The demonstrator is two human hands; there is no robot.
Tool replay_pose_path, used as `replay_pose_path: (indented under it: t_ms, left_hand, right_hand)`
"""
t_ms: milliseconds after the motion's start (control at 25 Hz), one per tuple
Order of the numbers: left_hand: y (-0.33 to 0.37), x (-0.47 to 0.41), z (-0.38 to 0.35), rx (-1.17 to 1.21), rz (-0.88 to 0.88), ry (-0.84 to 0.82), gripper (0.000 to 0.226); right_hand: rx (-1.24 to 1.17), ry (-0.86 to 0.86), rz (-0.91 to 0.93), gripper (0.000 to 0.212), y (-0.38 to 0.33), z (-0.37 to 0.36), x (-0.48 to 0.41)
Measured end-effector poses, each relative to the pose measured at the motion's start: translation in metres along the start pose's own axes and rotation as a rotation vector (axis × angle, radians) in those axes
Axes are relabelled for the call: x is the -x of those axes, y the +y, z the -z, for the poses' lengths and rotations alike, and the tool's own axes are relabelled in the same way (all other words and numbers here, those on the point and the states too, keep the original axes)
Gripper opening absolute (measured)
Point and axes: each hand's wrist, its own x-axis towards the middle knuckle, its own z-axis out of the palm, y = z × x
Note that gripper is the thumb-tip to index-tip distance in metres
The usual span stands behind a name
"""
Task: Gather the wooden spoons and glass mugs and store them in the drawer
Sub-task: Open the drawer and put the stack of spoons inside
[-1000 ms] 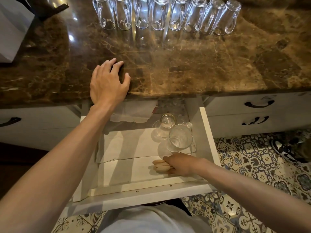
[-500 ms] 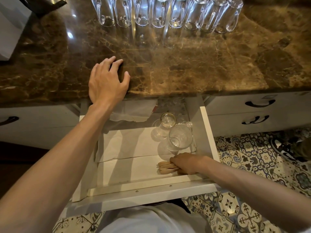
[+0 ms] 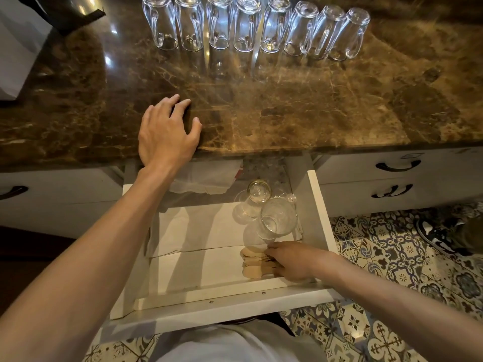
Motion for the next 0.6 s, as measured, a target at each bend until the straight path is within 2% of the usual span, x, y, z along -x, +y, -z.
replay_pose_path:
  t_ms: [120,280,480,600]
  left_hand:
    - [0.001,0.0,0.001,0.009,0.0,0.0,0.049]
    - [0.0,0.0,0.001,0.017,-0.001,-0.001,0.048]
    - [-0.001,-0.001,-0.001,0.013,-0.003,-0.001,0.048]
    - [-0.001,-0.001,0.0,0.027,0.004,-0.021,0.048]
  right_hand:
    - [-0.066,-0.016,-0.026,0.028,-0.012,0.014,0.01]
    - [-0.083,0.001,0.036,0.042,-0.031,0.043,0.026]
    - [-0.294,0.112,0.139,0.045,-0.046,0.093,0.037]
    - [-0.452,0.3,0.201,0.035,-0.049,0.129,0.033]
